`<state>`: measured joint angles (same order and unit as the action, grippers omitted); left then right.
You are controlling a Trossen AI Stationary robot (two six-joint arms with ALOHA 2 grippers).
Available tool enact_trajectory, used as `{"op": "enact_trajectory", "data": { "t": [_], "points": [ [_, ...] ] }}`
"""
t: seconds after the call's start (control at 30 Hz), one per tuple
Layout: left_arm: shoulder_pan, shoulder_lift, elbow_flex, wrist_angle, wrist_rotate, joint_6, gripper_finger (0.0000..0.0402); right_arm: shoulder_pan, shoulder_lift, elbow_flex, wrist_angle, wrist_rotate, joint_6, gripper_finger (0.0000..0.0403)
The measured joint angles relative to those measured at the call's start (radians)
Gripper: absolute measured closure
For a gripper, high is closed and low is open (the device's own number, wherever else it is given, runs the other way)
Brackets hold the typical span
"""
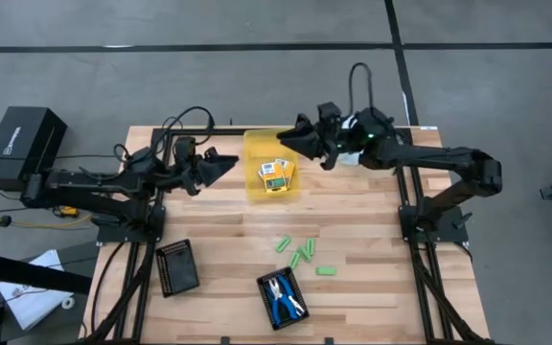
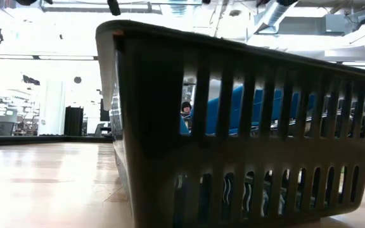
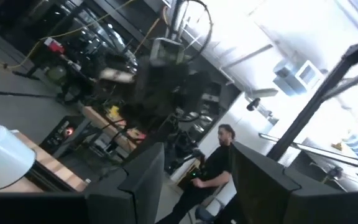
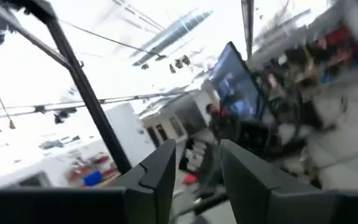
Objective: Pick & Place School Supplies
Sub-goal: Adjust the left black bin into the middle left of the table
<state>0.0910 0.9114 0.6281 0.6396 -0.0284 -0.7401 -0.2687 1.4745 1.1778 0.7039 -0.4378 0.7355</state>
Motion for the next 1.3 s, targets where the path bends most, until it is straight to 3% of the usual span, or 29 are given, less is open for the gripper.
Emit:
{"op": "enact_trajectory", "data": {
  "t": [0.1,0.3,0.5,0.63,0.77,0.87,1.1,1.3],
  "points": [
    [0.007,0.000,0.000,0.001,0.002,-0.001,0.0227,0.010,0.039,-0.001,-0.013,-0.007,0.075,0.0285],
    [0.067,0.000,0.000,-0.003,0.106,-0.040,0.0227,0.040,0.079,-0.001,-0.063,-0.054,0.126,0.0285],
    [0.191,-0.009,0.000,-0.028,0.128,-0.058,0.0227,0.037,0.048,-0.003,-0.344,-0.256,0.096,0.0285],
    [0.263,-0.008,0.000,-0.147,0.197,-0.068,0.0233,0.067,-0.011,-0.002,-0.653,-0.354,-0.051,0.0285],
    [0.293,-0.003,-0.001,-0.240,0.218,-0.049,0.0244,0.085,-0.061,-0.001,-1.046,-0.349,-0.296,0.0285],
    [0.311,-0.007,-0.001,-0.304,0.248,-0.050,0.0251,0.076,-0.073,-0.001,-1.237,-0.343,-0.421,0.0285],
    [0.297,-0.041,0.000,-0.689,0.439,-0.062,0.0269,0.030,-0.077,-0.002,-1.333,-0.347,-0.556,0.0285],
    [0.234,-0.080,0.000,-0.869,0.629,-0.102,0.0362,-0.020,-0.077,-0.002,-1.327,-0.353,-0.624,0.0285]
  ]
}}
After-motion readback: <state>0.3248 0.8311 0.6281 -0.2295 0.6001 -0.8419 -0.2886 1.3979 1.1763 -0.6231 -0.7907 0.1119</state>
